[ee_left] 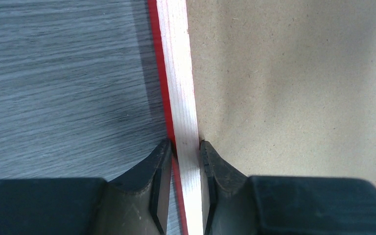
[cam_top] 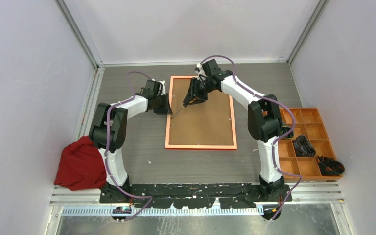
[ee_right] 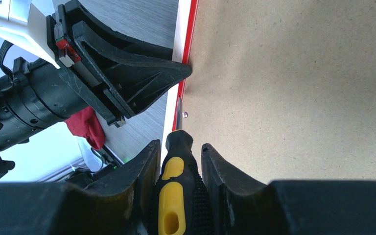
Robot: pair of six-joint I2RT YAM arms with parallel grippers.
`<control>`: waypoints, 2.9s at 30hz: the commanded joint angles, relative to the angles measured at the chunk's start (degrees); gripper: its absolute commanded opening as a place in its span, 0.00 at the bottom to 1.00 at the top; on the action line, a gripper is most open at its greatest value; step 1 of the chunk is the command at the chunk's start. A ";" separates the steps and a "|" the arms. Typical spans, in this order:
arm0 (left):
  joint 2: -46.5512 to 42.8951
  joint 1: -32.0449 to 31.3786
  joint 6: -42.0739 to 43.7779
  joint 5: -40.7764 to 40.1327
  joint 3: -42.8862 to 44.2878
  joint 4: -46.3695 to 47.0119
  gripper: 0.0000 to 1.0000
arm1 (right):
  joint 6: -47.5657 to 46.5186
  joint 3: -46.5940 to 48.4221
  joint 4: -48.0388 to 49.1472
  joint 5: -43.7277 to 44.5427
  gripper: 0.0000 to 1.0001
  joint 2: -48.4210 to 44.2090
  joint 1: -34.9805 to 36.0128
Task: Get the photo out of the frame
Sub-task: Release the photo frame item from the photo frame.
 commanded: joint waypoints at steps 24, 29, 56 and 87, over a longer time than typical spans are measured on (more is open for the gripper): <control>1.06 0.03 -0.02 -1.16 -0.48 1.17 0.01 | -2.87 2.11 -1.55 -1.56 0.01 0.44 1.79; 1.07 0.12 -0.02 -1.09 -0.50 1.15 0.01 | -3.48 2.63 -2.28 -1.79 0.01 0.93 2.14; 1.19 0.38 -0.19 -1.00 -0.59 1.40 0.01 | -6.05 4.04 -4.66 -2.14 0.01 1.50 3.14; 1.43 0.46 -0.28 -1.00 -0.43 1.26 0.01 | -9.60 4.94 -6.39 1.53 0.01 0.80 4.11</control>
